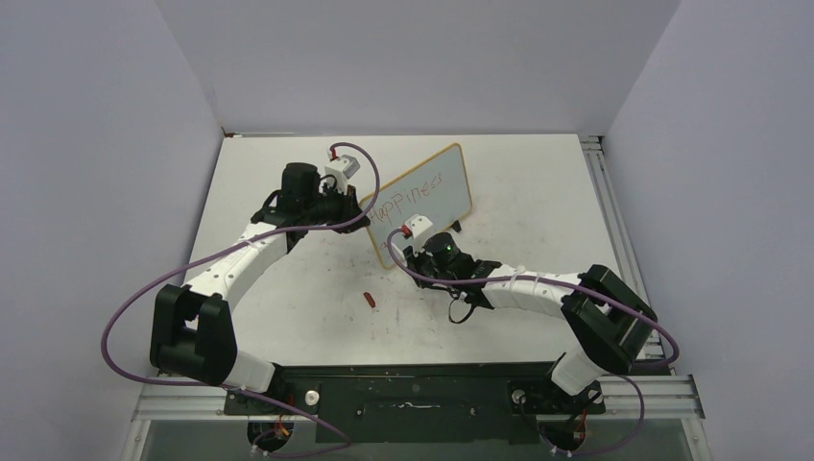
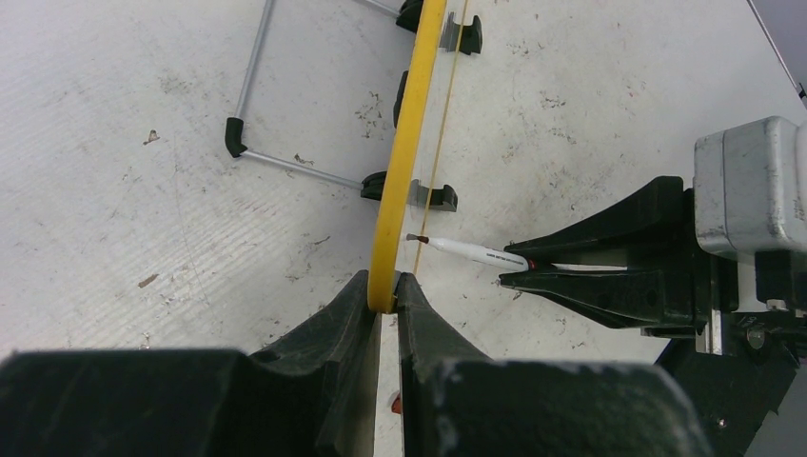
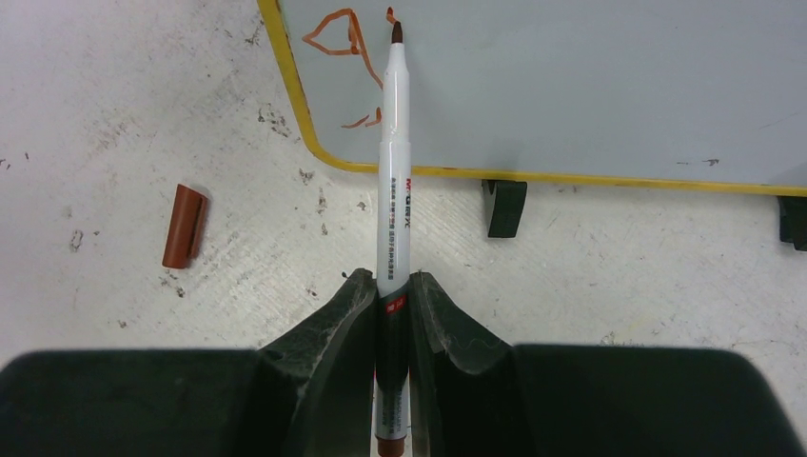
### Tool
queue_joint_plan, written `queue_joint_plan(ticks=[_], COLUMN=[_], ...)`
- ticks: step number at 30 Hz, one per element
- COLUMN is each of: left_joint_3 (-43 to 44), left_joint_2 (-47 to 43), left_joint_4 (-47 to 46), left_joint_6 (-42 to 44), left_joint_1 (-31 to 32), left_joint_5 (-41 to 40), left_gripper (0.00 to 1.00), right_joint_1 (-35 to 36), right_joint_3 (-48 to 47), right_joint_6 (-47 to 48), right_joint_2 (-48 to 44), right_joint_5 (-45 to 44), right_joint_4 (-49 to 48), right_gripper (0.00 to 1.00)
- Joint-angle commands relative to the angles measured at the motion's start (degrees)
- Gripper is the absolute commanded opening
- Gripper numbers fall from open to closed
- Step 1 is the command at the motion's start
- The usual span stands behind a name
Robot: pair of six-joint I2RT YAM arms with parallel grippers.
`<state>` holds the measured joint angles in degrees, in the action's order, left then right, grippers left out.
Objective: Write a sentence on the whiteboard
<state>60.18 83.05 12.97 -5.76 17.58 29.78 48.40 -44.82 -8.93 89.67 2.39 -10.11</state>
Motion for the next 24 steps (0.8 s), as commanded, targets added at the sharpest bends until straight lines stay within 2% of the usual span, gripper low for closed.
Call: queue_joint_plan(ticks=[1,24], left_joint_3=[1.94,1.90], left_joint_2=[-1.98,-2.05], left_joint_4=[-0.76,-0.76], left_joint_6=[0.84,0.84], left_joint_1=[0.08,0.08], left_joint_5=[0.20,0.19], left_gripper=[0.00,0.00], right_joint_1=[-0.22,0.97], right_joint_3=[-1.30,1.36], right_joint_6=[-1.46,-2.91], right_joint_2=[0.16,0.92], right_joint_5=[-2.22,-1.93], right_joint_4=[-1.32,-1.49], right_gripper=[0.05,0.05])
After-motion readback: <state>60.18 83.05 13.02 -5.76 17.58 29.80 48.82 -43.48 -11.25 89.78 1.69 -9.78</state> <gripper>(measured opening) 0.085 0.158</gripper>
